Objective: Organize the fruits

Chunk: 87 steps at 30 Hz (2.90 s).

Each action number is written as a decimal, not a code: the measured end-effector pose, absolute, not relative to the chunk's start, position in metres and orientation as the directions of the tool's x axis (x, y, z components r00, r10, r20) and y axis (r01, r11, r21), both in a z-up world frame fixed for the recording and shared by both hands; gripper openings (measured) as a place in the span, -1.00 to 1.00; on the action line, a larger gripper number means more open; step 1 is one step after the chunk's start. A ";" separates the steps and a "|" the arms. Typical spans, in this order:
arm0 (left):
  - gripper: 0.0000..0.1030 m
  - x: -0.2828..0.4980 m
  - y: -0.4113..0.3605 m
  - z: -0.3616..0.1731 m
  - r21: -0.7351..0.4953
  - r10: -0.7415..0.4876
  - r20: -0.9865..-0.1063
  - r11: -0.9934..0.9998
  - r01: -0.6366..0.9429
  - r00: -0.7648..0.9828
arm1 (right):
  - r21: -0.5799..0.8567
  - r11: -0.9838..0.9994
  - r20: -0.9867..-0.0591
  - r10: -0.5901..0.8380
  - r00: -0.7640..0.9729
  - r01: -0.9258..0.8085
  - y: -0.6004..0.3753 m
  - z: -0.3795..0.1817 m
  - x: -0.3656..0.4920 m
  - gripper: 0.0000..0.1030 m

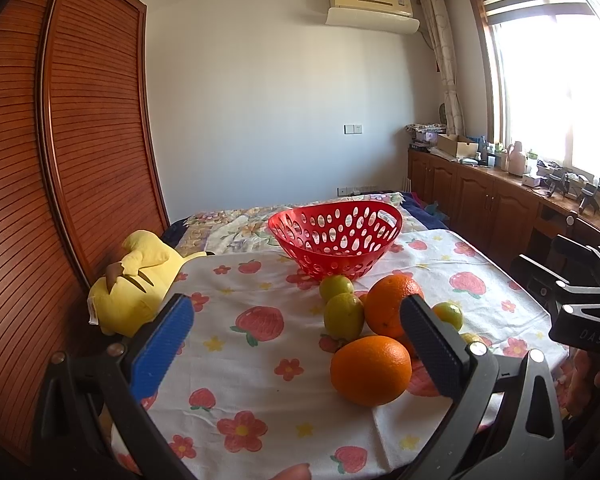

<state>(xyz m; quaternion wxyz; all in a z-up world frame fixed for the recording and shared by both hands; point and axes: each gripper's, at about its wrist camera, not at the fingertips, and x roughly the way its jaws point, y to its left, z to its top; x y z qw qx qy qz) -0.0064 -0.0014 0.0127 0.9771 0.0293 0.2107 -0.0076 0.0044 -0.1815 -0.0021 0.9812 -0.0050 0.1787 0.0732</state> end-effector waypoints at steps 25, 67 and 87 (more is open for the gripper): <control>1.00 -0.008 -0.004 0.016 0.052 -0.007 -0.403 0.998 0.031 0.915 | 0.015 0.989 -0.348 0.140 0.927 -0.144 -0.182 -0.001 0.004 1.00; 1.00 0.008 -0.003 -0.019 0.026 -0.050 -0.482 0.997 0.071 0.875 | 0.012 0.988 -0.412 0.145 0.900 -0.153 -0.185 -0.026 0.021 1.00; 1.00 0.035 -0.015 -0.073 -0.061 -0.174 -0.607 0.983 0.173 0.776 | 0.022 0.973 -0.572 0.201 0.795 -0.231 -0.180 -0.094 0.044 0.87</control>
